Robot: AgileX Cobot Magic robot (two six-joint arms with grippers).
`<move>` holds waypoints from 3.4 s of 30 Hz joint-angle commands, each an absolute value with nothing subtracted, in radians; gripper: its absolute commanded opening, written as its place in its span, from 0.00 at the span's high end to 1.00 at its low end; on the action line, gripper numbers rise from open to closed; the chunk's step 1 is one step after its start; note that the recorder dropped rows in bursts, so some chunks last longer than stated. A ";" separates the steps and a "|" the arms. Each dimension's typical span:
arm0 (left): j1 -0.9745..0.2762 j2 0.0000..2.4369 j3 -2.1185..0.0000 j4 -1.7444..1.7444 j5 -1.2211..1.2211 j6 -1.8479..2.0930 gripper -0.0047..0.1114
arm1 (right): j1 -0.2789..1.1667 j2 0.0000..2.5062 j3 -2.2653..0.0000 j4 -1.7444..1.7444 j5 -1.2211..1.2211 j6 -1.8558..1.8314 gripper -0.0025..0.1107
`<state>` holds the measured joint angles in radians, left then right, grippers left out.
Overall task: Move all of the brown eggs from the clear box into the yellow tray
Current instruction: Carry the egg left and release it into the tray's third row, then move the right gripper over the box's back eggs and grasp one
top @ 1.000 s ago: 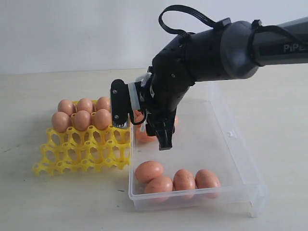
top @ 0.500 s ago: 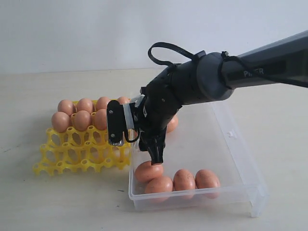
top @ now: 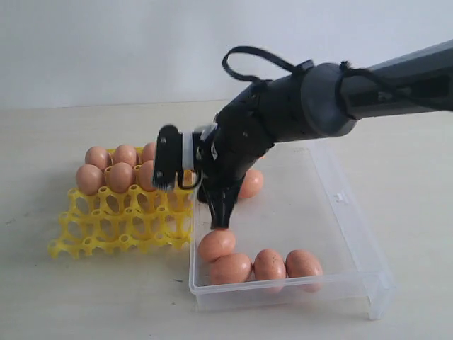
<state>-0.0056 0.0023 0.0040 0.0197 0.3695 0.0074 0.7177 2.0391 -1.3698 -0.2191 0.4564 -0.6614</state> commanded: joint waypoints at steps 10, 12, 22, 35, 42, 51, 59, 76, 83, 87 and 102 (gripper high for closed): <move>-0.010 0.000 0.000 0.016 0.361 0.007 0.96 | 0.711 1.981 -1.180 -0.231 -0.281 0.055 0.98; -0.010 0.000 0.000 0.016 0.361 0.007 0.96 | 0.711 2.026 -1.180 -0.201 -0.329 0.055 0.98; -0.010 0.000 0.000 0.016 0.361 0.007 0.96 | 0.703 2.124 -1.182 -0.056 -0.435 -0.029 0.98; -0.010 0.000 0.000 0.016 0.361 0.007 0.96 | 0.672 2.130 -1.182 -0.054 -0.451 0.011 0.49; -0.010 0.000 0.000 0.016 0.361 0.007 0.96 | 0.672 2.111 -1.182 -0.054 -0.439 0.031 0.44; -0.010 0.000 0.000 0.016 0.361 0.007 0.96 | 0.663 1.873 -1.199 -0.089 0.124 -0.016 0.47; -0.010 0.000 0.000 0.016 0.361 0.007 0.96 | 0.628 1.864 -1.226 -0.399 0.510 -0.906 0.47; -0.010 0.000 0.000 0.016 0.361 0.007 0.96 | 0.574 1.898 -1.247 -0.330 0.348 0.734 0.51; -0.010 0.000 0.000 0.016 0.361 0.007 0.96 | 0.509 1.918 -1.245 -0.328 0.423 1.185 0.51; -0.010 0.000 0.000 0.016 0.361 0.007 0.96 | 0.503 1.938 -1.245 -0.308 0.356 1.294 0.51; -0.010 0.000 0.000 0.016 0.361 0.007 0.96 | 0.524 2.058 -1.245 -0.247 0.232 1.301 0.51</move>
